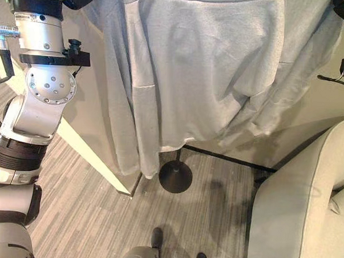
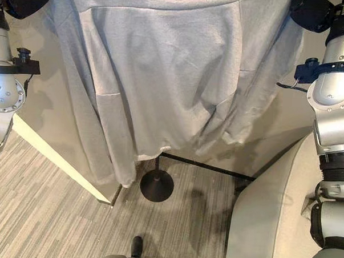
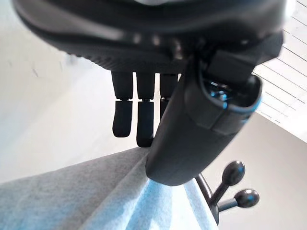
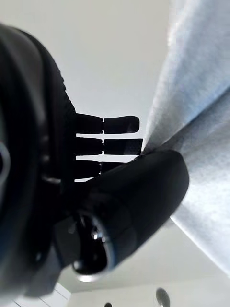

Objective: Hang the clothes on the sofa on the clothes rack.

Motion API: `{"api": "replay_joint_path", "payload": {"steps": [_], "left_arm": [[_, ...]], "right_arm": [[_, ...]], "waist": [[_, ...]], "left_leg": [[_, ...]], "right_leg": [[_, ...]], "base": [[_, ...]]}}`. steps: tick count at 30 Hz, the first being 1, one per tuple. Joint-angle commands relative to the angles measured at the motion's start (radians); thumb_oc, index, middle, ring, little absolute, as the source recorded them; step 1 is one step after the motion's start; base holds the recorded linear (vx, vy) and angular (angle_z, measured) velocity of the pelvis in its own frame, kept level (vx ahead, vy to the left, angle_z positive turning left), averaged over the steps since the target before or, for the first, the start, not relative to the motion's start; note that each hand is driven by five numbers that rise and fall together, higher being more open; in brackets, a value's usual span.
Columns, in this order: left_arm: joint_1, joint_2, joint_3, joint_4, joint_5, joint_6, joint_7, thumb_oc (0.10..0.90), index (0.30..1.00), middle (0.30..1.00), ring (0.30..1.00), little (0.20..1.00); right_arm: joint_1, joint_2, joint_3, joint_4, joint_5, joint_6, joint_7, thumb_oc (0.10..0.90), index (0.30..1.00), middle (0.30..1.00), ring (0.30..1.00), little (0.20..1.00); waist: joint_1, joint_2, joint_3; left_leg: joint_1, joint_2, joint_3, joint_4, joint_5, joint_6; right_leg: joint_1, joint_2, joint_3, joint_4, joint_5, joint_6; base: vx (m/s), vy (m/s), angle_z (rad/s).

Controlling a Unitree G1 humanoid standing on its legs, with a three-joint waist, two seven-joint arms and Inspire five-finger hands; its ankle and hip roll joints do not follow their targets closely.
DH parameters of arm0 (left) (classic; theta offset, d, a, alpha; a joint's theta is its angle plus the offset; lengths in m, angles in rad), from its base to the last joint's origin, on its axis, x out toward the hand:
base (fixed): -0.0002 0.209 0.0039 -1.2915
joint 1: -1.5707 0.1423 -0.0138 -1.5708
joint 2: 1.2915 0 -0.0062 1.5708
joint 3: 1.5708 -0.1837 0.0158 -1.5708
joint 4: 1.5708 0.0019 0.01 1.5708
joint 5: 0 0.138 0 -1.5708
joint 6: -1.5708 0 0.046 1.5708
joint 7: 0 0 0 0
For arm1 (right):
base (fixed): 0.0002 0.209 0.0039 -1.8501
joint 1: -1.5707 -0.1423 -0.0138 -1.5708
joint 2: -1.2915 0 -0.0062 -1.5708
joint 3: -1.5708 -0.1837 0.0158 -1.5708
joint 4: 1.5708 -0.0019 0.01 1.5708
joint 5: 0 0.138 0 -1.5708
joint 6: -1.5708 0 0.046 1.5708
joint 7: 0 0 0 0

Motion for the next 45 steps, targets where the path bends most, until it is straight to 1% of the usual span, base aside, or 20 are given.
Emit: {"api": "replay_joint_path", "payload": {"steps": [1,4,7,8,10,13,17,20,23,28,29,30,31,34,36,37,38,39,41,45], "left_arm": [[-0.078,0.027,0.027,0.067,0.008,-0.026,0.045,0.400,0.300,0.300,0.300,0.300],[-0.140,0.039,-0.015,0.159,-0.006,-0.014,0.058,0.400,0.300,0.300,0.300,0.300],[-0.280,0.076,-0.124,0.316,-0.039,0.000,0.057,0.400,0.300,0.300,0.300,0.300],[-0.280,0.076,-0.124,0.316,-0.039,0.000,0.057,0.400,0.300,0.300,0.300,0.300],[-0.416,0.084,-0.249,0.470,-0.074,0.007,0.041,0.400,0.300,0.300,0.300,0.300],[-0.495,0.048,-0.332,0.593,-0.094,0.019,0.031,0.400,0.300,0.300,0.300,0.300],[-0.569,0.006,-0.425,0.723,-0.090,0.033,0.009,0.400,0.300,0.300,0.300,0.300],[-0.570,-0.022,-0.452,0.787,-0.080,0.043,-0.006,0.400,0.300,0.300,0.300,0.300],[-0.501,-0.054,-0.421,0.825,-0.099,0.044,-0.017,0.400,0.300,0.300,0.300,0.300],[-0.237,-0.088,-0.252,0.709,-0.109,0.047,-0.014,0.400,0.300,0.300,0.300,0.300],[-0.104,-0.143,-0.184,0.636,-0.132,0.037,-0.025,0.400,0.300,0.300,0.300,0.300],[-0.098,-0.143,-0.182,0.632,-0.130,0.039,-0.025,0.400,0.300,0.300,0.300,0.300],[-0.020,-0.199,-0.141,0.593,-0.167,0.029,-0.022,0.400,0.300,0.300,0.300,0.300],[0.127,-0.290,-0.083,0.476,-0.215,0.009,-0.049,0.400,0.300,0.300,0.300,0.300],[0.189,-0.322,-0.073,0.441,-0.212,0.006,-0.076,0.400,0.300,0.300,0.300,0.300],[0.199,-0.325,-0.071,0.437,-0.212,0.005,-0.078,0.400,0.300,0.300,0.300,0.300],[0.207,-0.328,-0.068,0.432,-0.214,0.005,-0.079,0.456,0.385,0.385,0.385,0.385],[0.212,-0.332,-0.063,0.425,-0.220,0.006,-0.079,0.800,0.900,0.900,0.900,0.900],[0.226,-0.336,-0.052,0.414,-0.225,0.005,-0.081,0.800,0.900,0.900,0.900,0.900],[0.329,-0.308,0.022,0.327,-0.268,-0.021,-0.150,0.800,0.900,0.900,0.900,0.900]], "right_arm": [[-0.135,-0.057,0.026,0.003,-0.022,-0.057,-0.052,0.400,0.300,0.300,0.300,0.300],[-0.217,-0.054,0.102,0.059,-0.003,-0.053,-0.044,0.400,0.300,0.300,0.300,0.300],[-0.366,-0.050,0.212,0.164,0.042,-0.053,-0.047,0.400,0.300,0.300,0.300,0.300],[-0.366,-0.050,0.212,0.164,0.042,-0.053,-0.047,0.400,0.300,0.300,0.300,0.300],[-0.522,-0.027,0.349,0.294,0.056,-0.035,-0.039,0.400,0.300,0.300,0.300,0.300],[-0.623,0.036,0.437,0.432,0.085,-0.013,-0.023,0.400,0.300,0.300,0.300,0.300],[-0.684,0.114,0.499,0.534,0.087,0.003,-0.007,0.400,0.300,0.300,0.300,0.300],[-0.657,0.169,0.490,0.561,0.075,0.016,-0.003,0.400,0.300,0.300,0.300,0.300],[-0.569,0.214,0.447,0.557,0.057,0.020,0.005,0.400,0.300,0.300,0.300,0.300],[-0.299,0.262,0.323,0.399,-0.019,0.040,0.016,0.400,0.300,0.300,0.300,0.300],[-0.157,0.288,0.259,0.322,-0.058,0.042,0.022,0.400,0.300,0.300,0.300,0.300],[-0.151,0.289,0.257,0.318,-0.060,0.044,0.022,0.400,0.300,0.300,0.300,0.300],[-0.077,0.302,0.218,0.287,-0.085,0.044,0.019,0.400,0.300,0.300,0.300,0.300],[0.061,0.317,0.128,0.197,-0.113,0.048,0.018,0.400,0.300,0.300,0.300,0.300],[0.131,0.325,0.071,0.156,-0.115,0.038,0.014,0.400,0.300,0.300,0.300,0.300],[0.152,0.329,0.055,0.147,-0.106,0.035,0.014,0.549,0.524,0.524,0.524,0.524],[0.160,0.334,0.045,0.138,-0.099,0.029,0.012,0.800,0.900,0.900,0.900,0.900],[0.174,0.337,0.034,0.123,-0.090,0.022,0.011,0.800,0.900,0.900,0.900,0.900],[0.192,0.339,0.019,0.108,-0.078,0.016,0.014,0.800,0.900,0.900,0.900,0.900],[0.293,0.306,-0.031,0.000,-0.006,-0.020,0.112,0.800,0.900,0.900,0.900,0.900]], "waist": [[0.053,-0.039,-0.192],[0.053,-0.047,-0.193],[0.048,-0.052,-0.197],[0.048,-0.052,-0.197],[0.044,-0.056,-0.195],[0.041,-0.061,-0.190],[0.036,-0.068,-0.175],[0.033,-0.072,-0.157],[0.033,-0.078,-0.137],[0.041,-0.080,-0.122],[0.045,-0.079,-0.111],[0.045,-0.079,-0.114],[0.048,-0.078,-0.106],[0.054,-0.077,-0.097],[0.055,-0.078,-0.094],[0.056,-0.079,-0.096],[0.056,-0.080,-0.096],[0.057,-0.080,-0.097],[0.057,-0.080,-0.098],[0.058,-0.082,-0.108]], "left_leg": [[0.078,0.027,0.016,0.002,-0.178,-0.050],[0.077,0.031,0.015,0.002,-0.177,-0.051],[0.066,0.036,0.016,0.002,-0.173,-0.057],[0.066,0.036,0.016,0.002,-0.173,-0.057],[0.050,0.040,0.017,0.002,-0.165,-0.062],[0.035,0.043,0.023,0.002,-0.160,-0.064],[0.012,0.049,0.027,0.002,-0.153,-0.067],[-0.018,0.052,0.027,0.002,-0.146,-0.066],[-0.031,0.053,0.025,0.002,-0.142,-0.064],[-0.027,0.050,0.025,0.002,-0.151,-0.055],[-0.016,0.047,0.018,0.002,-0.158,-0.049],[-0.014,0.047,0.017,0.002,-0.159,-0.049],[-0.012,0.045,0.011,0.002,-0.161,-0.046],[-0.013,0.041,0.003,0.002,-0.164,-0.041],[-0.008,0.037,-0.002,0.002,-0.168,-0.038],[-0.005,0.037,-0.004,0.002,-0.170,-0.037],[-0.003,0.036,-0.005,0.002,-0.172,-0.037],[0.000,0.036,-0.006,0.002,-0.172,-0.037],[0.003,0.035,-0.007,0.002,-0.174,-0.036],[0.022,0.036,-0.004,0.002,-0.179,-0.037]], "right_leg": [[-0.030,0.029,-0.074,0.004,0.049,0.023],[-0.031,0.034,-0.077,0.004,0.047,0.022],[-0.040,0.037,-0.084,0.004,0.049,0.024],[-0.040,0.037,-0.084,0.004,0.049,0.024],[-0.056,0.038,-0.091,0.004,0.055,0.028],[-0.073,0.041,-0.089,0.004,0.063,0.031],[-0.096,0.042,-0.088,0.004,0.066,0.033],[-0.130,0.046,-0.081,0.004,0.075,0.033],[-0.145,0.048,-0.079,0.004,0.079,0.029],[-0.144,0.048,-0.075,0.004,0.072,0.022],[-0.132,0.045,-0.076,0.004,0.066,0.016],[-0.131,0.045,-0.076,0.004,0.066,0.016],[-0.128,0.044,-0.080,0.004,0.062,0.014],[-0.125,0.040,-0.085,0.004,0.059,0.012],[-0.117,0.038,-0.086,0.004,0.056,0.009],[-0.114,0.037,-0.087,0.004,0.055,0.008],[-0.111,0.036,-0.087,0.004,0.054,0.007],[-0.109,0.036,-0.088,0.004,0.053,0.006],[-0.106,0.035,-0.088,0.004,0.053,0.007],[-0.091,0.036,-0.088,0.004,0.051,0.003]], "base": [[0.02,-0.018,-0.09],[0.03,-0.022,-0.07],[0.01,-0.013,-0.02],[0.00,0.000,0.00],[0.00,0.000,0.00],[0.01,0.000,-0.01],[0.00,-0.001,-0.04],[-0.02,-0.002,-0.15],[0.00,-0.001,-0.02],[0.03,0.007,-0.07],[0.07,0.010,-0.02],[0.07,0.012,-0.03],[0.02,0.004,-0.04],[0.01,0.000,-0.02],[0.04,-0.014,0.14],[0.04,-0.015,0.17],[0.03,-0.009,0.09],[0.00,0.000,0.00],[0.00,0.000,0.00],[0.02,-0.007,-0.03]]}}
